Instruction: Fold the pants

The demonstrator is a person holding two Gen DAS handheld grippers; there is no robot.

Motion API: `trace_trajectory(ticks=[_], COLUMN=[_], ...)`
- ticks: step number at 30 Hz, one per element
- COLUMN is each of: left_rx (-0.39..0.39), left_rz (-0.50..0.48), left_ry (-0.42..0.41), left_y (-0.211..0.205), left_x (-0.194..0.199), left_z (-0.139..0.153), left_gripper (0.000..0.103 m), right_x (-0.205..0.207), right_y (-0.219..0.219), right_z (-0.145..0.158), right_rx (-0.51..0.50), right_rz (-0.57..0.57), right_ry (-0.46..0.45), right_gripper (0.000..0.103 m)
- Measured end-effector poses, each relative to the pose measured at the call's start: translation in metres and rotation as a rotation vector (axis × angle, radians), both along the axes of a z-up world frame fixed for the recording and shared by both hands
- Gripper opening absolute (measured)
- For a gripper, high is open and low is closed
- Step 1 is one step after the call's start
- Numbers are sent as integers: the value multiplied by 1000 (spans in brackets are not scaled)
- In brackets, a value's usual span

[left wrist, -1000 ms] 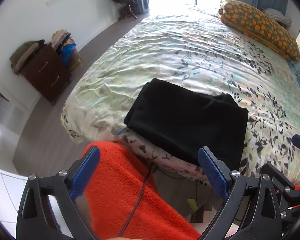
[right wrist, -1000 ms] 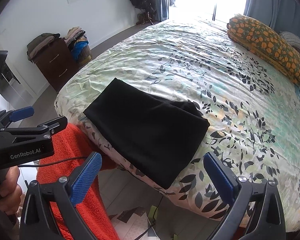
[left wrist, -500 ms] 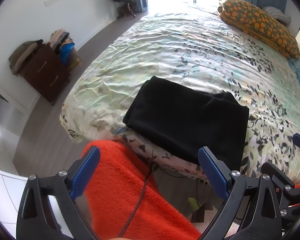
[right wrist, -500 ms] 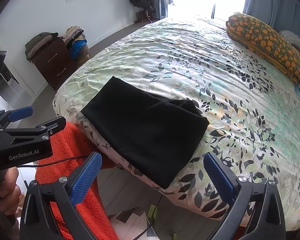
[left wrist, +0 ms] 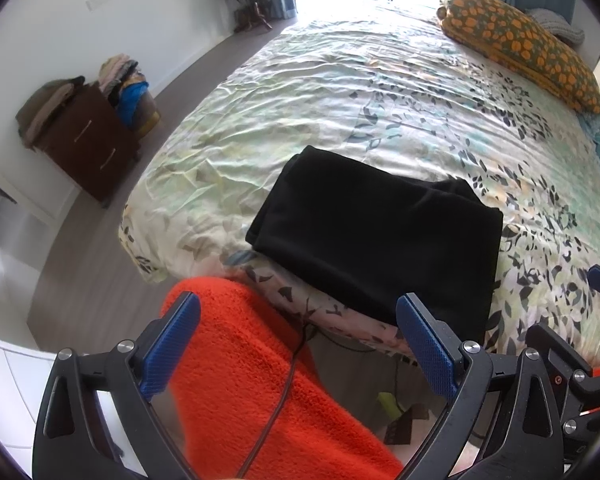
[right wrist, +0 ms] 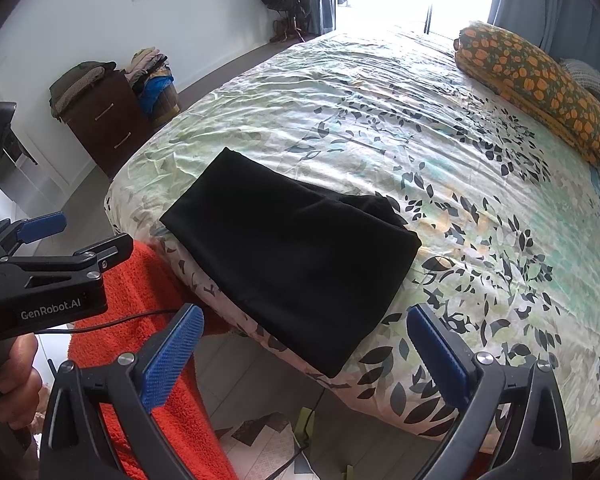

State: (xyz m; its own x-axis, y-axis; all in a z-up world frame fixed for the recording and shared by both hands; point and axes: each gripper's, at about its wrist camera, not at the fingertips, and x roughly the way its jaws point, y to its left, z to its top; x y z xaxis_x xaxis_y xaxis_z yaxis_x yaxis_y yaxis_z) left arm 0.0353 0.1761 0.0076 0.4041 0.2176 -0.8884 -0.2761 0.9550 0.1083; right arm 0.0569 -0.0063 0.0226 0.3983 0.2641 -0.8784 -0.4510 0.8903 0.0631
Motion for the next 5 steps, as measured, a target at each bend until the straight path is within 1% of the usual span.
trace_trajectory(ticks=[5], left_rx=[6], left_rz=[-17], left_ry=[-10], left_y=[-3], left_x=[0], left_z=[0], left_gripper=[99], right_x=[1], right_y=[0], right_z=[-1], right_rx=[0], right_rz=[3], right_ry=[3], right_gripper=[101])
